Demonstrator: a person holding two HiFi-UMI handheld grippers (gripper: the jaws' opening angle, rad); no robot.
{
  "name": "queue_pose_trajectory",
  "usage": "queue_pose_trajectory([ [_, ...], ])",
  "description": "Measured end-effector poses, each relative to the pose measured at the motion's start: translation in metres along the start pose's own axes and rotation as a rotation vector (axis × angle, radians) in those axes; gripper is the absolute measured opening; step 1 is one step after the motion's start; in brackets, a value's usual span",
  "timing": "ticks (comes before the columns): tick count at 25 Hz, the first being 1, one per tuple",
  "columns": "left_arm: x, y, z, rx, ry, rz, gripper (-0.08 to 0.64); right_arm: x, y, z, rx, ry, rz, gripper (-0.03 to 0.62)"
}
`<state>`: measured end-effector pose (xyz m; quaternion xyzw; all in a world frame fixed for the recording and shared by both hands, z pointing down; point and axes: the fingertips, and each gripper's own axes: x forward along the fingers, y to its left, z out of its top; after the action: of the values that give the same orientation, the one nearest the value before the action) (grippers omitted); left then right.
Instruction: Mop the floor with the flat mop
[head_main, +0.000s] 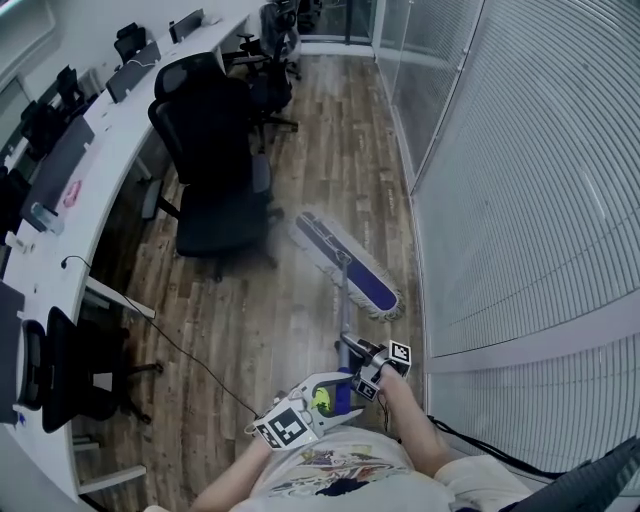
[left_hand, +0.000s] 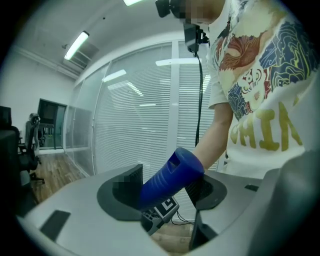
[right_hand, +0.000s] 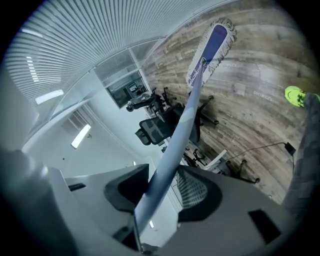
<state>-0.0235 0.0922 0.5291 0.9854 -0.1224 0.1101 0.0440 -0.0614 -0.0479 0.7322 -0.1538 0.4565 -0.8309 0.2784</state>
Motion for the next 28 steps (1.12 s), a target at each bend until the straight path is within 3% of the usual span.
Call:
queue_pose_trajectory([
  [8, 0.019, 0.003, -0.001, 0.01, -0.031, 0.011, 0.233, -0.009, 0.004, 0.015, 0.012, -0.029, 0.013, 0.166],
  [14, 0.018, 0.028, 0.016, -0.007, -0.114, 0.005, 0.233, 0.007, 0.021, 0.023, -0.001, 0.003, 0.049, 0.175],
  [18, 0.01, 0.038, -0.002, 0.024, -0.055, -0.033, 0.233, 0.022, 0.013, 0.029, -0.031, 0.013, 0.018, 0.181],
  [22, 0.019, 0.064, -0.014, 0.042, -0.008, -0.039, 0.233, 0.04, 0.015, 0.056, -0.015, -0.039, 0.03, 0.181],
  [28, 0.044, 0.115, 0.003, 0.009, -0.085, -0.023, 0.234, 0.063, 0.045, 0.097, -0.012, -0.044, 0.072, 0.181],
])
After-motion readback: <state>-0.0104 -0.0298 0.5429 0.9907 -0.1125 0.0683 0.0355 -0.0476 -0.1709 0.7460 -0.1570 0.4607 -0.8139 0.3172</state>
